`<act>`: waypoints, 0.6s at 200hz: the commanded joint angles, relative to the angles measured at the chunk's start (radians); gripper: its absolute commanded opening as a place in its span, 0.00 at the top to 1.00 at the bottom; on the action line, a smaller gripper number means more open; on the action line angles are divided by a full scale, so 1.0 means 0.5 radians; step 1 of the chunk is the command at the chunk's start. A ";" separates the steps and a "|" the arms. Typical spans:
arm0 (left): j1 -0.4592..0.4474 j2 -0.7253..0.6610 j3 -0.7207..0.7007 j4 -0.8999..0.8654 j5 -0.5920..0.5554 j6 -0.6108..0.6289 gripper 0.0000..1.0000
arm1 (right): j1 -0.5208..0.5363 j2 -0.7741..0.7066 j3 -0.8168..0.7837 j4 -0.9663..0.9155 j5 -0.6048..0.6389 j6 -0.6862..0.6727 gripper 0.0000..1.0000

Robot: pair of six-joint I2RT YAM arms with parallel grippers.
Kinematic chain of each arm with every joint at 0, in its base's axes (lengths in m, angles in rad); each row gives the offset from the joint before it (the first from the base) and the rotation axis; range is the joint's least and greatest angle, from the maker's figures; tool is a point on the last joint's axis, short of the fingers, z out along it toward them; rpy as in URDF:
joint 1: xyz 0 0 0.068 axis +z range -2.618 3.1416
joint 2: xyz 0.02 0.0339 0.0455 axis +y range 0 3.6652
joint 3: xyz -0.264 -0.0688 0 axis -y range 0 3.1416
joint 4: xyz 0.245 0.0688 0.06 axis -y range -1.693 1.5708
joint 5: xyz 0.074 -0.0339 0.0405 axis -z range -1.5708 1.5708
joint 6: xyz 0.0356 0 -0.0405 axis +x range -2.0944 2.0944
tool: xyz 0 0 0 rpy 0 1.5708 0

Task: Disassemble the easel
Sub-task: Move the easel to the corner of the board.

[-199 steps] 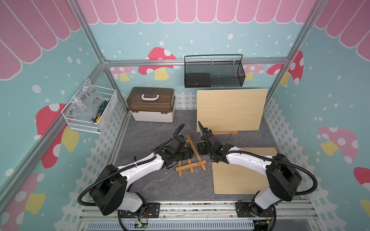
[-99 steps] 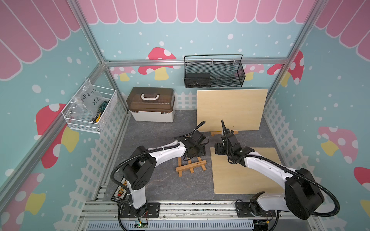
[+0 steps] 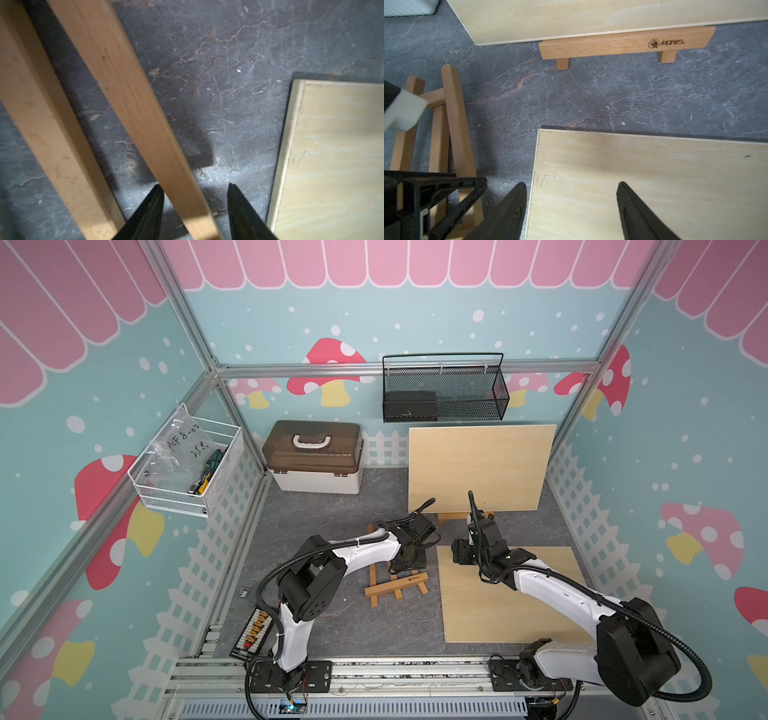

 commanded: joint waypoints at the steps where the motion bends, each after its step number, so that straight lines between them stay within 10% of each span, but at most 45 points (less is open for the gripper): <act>1: -0.014 0.045 0.027 -0.056 -0.056 -0.039 0.54 | -0.019 -0.026 -0.005 0.019 0.017 -0.031 0.28; 120: 0.128 -0.267 -0.429 0.028 -0.076 -0.023 0.81 | -0.021 0.018 0.073 0.054 -0.061 -0.062 0.29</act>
